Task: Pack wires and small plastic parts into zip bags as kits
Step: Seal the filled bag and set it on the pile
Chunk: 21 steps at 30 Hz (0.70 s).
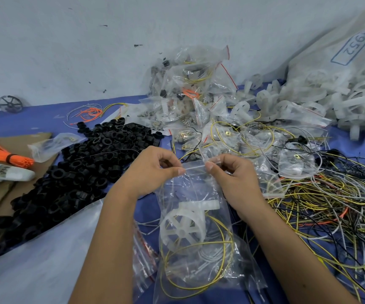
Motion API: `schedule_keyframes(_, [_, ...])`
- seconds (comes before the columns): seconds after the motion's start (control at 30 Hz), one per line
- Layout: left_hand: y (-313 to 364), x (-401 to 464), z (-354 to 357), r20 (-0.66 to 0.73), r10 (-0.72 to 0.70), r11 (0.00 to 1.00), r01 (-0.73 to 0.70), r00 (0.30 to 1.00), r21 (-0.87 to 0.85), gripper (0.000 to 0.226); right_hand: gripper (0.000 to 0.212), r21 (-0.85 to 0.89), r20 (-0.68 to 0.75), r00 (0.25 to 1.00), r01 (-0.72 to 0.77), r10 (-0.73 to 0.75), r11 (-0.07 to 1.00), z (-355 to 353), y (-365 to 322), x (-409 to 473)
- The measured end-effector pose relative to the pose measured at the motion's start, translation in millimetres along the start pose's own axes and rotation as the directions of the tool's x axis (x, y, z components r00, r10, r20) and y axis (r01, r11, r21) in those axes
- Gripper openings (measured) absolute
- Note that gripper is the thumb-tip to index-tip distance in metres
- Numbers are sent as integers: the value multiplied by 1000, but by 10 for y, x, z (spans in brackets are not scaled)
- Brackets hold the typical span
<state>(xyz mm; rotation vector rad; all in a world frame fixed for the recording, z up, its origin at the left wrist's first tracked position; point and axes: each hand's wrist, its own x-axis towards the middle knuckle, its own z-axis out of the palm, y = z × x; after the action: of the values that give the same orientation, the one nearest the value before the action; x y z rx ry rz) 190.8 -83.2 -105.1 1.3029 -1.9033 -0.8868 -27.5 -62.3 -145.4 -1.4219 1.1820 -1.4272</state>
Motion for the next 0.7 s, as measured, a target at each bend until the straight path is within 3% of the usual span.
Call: schedule_keyframes(0.7, [-98, -41, -36, -28, -65, 994, 62, 998, -94, 12, 16, 28, -8, 1000, -15, 15, 1000, 10, 90, 27])
